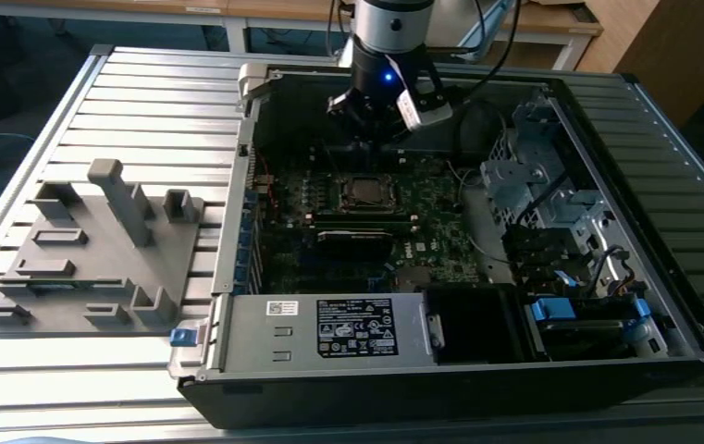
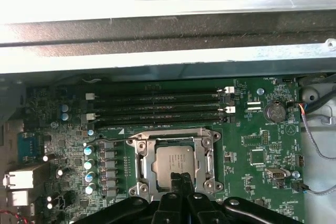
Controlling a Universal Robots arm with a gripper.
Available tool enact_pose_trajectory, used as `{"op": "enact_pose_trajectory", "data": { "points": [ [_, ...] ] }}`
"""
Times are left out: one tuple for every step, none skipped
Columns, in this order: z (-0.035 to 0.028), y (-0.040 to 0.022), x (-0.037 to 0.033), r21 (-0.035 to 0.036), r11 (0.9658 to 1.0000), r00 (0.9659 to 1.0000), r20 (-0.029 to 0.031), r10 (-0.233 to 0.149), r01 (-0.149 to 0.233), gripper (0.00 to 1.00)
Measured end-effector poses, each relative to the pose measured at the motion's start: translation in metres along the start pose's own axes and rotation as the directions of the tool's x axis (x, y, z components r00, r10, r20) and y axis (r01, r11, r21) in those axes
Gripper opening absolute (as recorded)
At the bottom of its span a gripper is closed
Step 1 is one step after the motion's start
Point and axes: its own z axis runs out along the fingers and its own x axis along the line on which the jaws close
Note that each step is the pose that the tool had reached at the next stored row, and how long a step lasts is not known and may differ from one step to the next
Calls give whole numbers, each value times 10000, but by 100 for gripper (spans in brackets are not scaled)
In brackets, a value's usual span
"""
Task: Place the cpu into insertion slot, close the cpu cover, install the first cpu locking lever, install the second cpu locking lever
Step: 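Install the first cpu locking lever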
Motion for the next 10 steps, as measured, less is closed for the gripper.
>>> {"op": "enact_pose_trajectory", "data": {
  "points": [
    [-8, 0, 0, 0, 10000, 10000, 0, 0, 0, 11],
    [-16, 0, 0, 0, 10000, 10000, 0, 0, 0, 11],
    [-24, 1, 0, 0, 10000, 10000, 0, 0, 0, 11],
    [-33, 1, -1, 0, 10000, 10000, 0, 0, 0, 11],
    [-41, 1, -1, 0, 10000, 10000, 0, 0, 0, 11],
    [-49, 1, -1, 0, 10000, 10000, 0, 0, 0, 11],
    [-57, 1, -1, 0, 10000, 10000, 0, 0, 0, 11],
    [-65, 1, -1, 0, 10000, 10000, 0, 0, 0, 11],
    [-73, 2, -2, 0, 10000, 10000, 0, 0, 0, 11],
    [-82, 2, -2, 0, 10000, 10000, 0, 0, 0, 11]
  ]
}}
